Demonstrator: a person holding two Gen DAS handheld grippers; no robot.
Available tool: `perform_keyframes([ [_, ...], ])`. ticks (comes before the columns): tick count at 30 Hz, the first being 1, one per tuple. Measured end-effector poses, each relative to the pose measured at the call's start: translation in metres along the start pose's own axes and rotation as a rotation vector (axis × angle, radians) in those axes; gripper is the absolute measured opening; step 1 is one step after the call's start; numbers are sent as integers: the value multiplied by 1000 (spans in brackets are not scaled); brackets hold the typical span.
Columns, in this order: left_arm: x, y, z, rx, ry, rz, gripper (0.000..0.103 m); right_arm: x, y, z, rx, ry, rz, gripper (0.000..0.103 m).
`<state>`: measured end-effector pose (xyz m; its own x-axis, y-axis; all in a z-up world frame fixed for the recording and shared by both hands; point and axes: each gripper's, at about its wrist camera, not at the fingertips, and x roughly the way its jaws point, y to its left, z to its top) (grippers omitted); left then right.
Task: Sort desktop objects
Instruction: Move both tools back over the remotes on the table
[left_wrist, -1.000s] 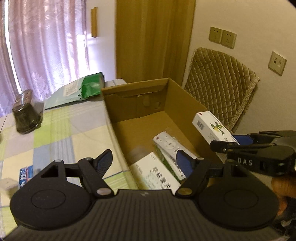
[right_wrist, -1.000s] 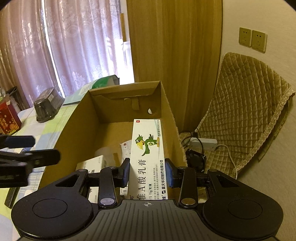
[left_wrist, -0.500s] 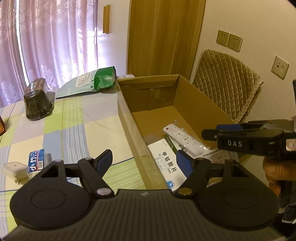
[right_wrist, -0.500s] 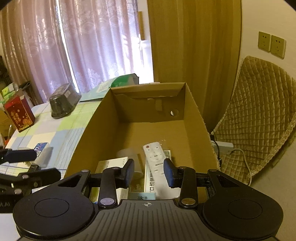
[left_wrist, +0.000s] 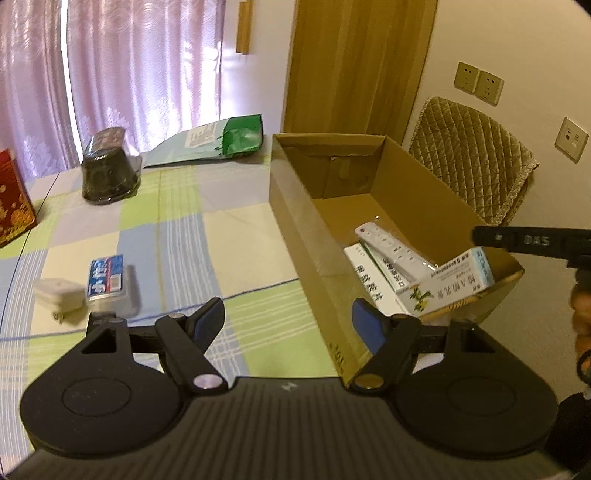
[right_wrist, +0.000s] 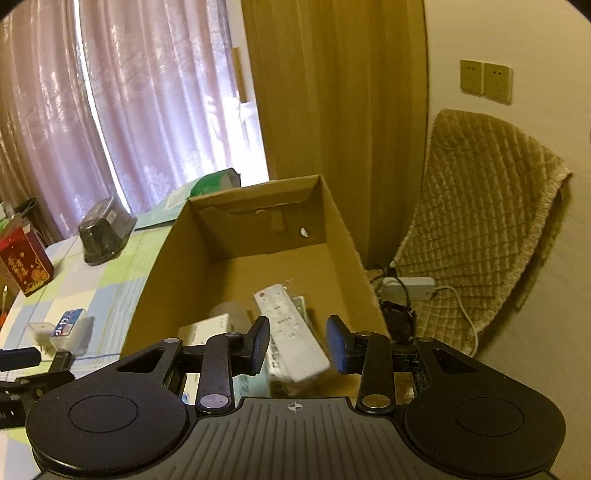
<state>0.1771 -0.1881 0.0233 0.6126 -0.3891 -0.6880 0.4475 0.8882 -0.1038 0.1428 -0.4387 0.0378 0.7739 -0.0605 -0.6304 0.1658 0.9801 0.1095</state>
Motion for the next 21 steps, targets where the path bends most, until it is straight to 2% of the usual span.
perform_keyframes([
  [4,-4,3,-10,-8,14,4,73,-8,0,-8,-50,4,-15,38],
  [7,-6,5,-15,-13,21,8,73,-8,1,-13,-104,2,-99,38],
  [10,-6,5,-20,-15,28,10,73,-22,-3,-7,-39,-71,-20,38],
  [14,-6,6,-25,-18,39,12,73,-24,12,-12,-105,-55,88,38],
  [15,-5,6,-26,-19,41,13,73,-22,16,-14,-132,-39,88,38],
  [18,-5,8,-29,-19,45,16,73,-16,23,-19,-204,-35,0,38],
  [21,-7,13,-30,-28,44,21,74,-12,19,-15,-189,-17,-71,38],
])
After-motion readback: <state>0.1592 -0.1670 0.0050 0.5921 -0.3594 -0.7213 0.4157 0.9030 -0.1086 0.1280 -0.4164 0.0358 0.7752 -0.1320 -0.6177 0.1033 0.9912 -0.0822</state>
